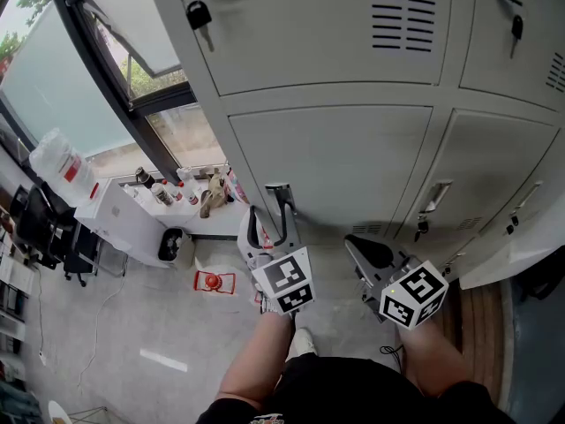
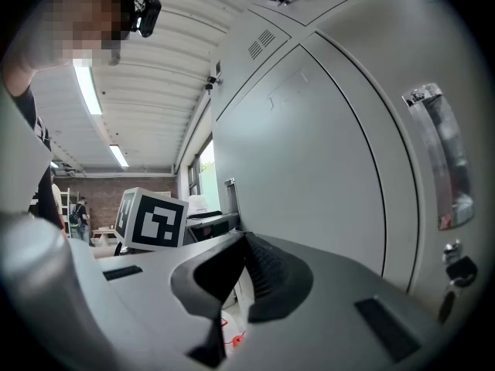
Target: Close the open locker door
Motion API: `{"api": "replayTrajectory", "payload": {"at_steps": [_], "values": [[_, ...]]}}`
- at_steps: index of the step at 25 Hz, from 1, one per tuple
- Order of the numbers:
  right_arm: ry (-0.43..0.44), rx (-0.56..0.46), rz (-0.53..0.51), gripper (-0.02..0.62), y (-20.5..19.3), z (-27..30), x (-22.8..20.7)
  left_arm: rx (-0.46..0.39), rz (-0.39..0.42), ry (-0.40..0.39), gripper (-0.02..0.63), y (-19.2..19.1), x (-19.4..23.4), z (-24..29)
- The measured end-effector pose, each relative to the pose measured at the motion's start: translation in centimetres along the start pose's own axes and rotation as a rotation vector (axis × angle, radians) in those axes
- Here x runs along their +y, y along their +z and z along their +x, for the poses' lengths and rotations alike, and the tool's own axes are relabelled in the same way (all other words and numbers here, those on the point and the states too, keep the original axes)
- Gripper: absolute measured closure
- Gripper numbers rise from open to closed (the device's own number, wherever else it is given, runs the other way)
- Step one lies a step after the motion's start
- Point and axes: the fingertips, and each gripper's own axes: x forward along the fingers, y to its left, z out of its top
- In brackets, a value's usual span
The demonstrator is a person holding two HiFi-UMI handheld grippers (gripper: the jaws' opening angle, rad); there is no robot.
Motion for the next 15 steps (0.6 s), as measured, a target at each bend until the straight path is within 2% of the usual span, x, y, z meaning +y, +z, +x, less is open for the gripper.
{"api": "replayTrajectory", "payload": {"at_steps": [15], "values": [[0.018,-0.008,-0.001,0.543,0.0,-1.6,0.6,-0.012,0.004,-0.047,0.362,0.4,-1.8,-2.7]]}}
